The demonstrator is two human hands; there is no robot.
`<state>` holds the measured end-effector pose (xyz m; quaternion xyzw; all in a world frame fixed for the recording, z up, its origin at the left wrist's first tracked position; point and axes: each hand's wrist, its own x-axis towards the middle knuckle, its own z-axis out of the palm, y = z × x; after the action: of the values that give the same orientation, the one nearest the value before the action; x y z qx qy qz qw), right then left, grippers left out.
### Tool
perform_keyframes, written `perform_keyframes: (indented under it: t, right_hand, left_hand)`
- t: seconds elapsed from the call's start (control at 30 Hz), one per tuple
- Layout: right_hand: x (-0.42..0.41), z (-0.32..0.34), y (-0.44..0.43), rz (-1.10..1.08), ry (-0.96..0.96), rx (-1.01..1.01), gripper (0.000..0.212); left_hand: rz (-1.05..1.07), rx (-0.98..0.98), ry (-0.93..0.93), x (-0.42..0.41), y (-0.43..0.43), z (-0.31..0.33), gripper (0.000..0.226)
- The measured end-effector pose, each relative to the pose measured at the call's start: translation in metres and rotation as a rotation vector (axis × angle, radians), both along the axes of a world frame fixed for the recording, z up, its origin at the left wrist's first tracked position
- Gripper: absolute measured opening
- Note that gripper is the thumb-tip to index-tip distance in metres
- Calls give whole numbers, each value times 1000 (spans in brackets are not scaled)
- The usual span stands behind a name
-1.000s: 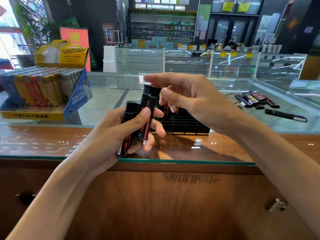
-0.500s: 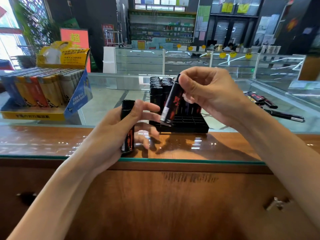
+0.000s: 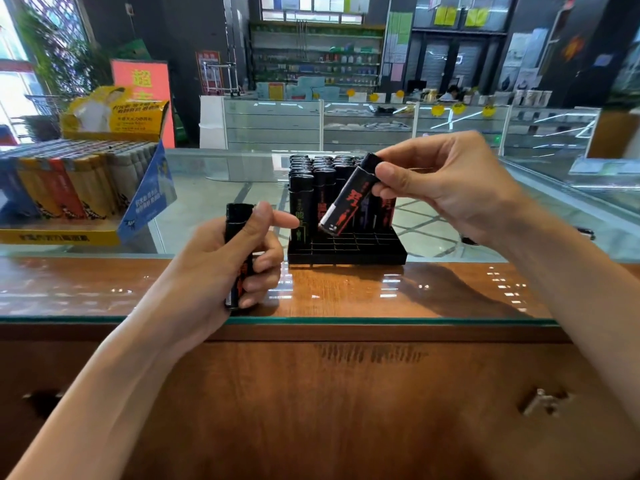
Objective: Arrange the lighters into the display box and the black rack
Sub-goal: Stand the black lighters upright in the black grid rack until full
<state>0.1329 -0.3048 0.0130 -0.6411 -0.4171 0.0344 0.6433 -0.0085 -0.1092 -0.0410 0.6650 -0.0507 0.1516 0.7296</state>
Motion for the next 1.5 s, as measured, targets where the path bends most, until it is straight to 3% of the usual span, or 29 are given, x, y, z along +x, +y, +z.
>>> perform_keyframes:
  t: [0.2, 0.4, 0.57, 0.67, 1.07, 1.33, 1.5]
  right_hand:
    - [2, 7, -4, -239, -330, -125, 21]
    - [13, 5, -18, -377, -471, -213, 21]
    - [16, 0, -19, -415, -524, -231, 20]
    - [15, 0, -16, -407, -539, -236, 18]
    - [13, -11, -12, -446, -569, -248, 18]
    - [13, -16, -10, -492, -488, -189, 20]
    - [8, -17, -9, -614, -518, -216, 21]
  left_hand:
    - [-11, -42, 11, 1, 2, 0, 23]
    - [-94, -166, 20, 1, 4, 2, 21]
    - [-123, -168, 20, 0, 3, 2, 7]
    - [-84, -105, 25, 1, 4, -1, 20]
    - [0, 87, -61, -3, -1, -3, 27]
    - [-197, 1, -23, -5, 6, -2, 35]
    - [-197, -5, -71, -8, 3, -1, 32]
